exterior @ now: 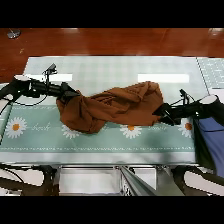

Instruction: Fold the shirts.

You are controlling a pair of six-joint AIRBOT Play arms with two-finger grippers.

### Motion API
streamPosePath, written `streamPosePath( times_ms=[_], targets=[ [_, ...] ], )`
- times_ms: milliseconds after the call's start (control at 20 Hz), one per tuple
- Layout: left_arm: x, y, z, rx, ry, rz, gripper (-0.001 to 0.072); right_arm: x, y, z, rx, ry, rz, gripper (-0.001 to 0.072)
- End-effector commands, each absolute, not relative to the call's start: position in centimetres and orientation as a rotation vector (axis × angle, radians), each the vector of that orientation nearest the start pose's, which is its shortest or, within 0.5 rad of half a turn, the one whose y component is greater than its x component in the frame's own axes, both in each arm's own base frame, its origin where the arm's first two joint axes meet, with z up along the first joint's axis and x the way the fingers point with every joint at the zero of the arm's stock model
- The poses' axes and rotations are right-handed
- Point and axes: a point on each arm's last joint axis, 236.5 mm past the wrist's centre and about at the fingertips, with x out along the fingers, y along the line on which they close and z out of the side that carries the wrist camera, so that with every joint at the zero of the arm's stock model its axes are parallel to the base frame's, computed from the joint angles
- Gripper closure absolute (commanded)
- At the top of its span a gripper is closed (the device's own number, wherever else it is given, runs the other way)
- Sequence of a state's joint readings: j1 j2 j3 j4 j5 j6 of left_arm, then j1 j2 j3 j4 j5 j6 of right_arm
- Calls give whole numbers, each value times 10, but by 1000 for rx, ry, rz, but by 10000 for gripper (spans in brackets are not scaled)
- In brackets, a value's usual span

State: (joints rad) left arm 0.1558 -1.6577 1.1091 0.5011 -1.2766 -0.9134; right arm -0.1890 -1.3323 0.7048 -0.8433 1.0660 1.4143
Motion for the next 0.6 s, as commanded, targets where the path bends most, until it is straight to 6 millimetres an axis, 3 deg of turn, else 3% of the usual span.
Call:
streamPosePath(
  times_ms=[0,250,300,350,400,550],
  targets=[
    [398,-139,-39,-731,1264,-765,677,315,94,-100,776,1491,165,96],
    [401,-138,-40,-729,1256,-754,677,324,97,-103,794,1473,129,98],
    [401,-138,-40,-729,1256,-754,677,323,101,-105,794,1484,136,159],
    [401,-137,-40,-729,1256,-754,677,324,102,-107,780,1481,146,451],
    [401,-137,-40,-729,1256,-754,678,326,104,-106,759,1467,162,687],
    [405,-137,-30,-725,1241,-759,678,350,106,-81,717,1412,221,694]
  ],
)
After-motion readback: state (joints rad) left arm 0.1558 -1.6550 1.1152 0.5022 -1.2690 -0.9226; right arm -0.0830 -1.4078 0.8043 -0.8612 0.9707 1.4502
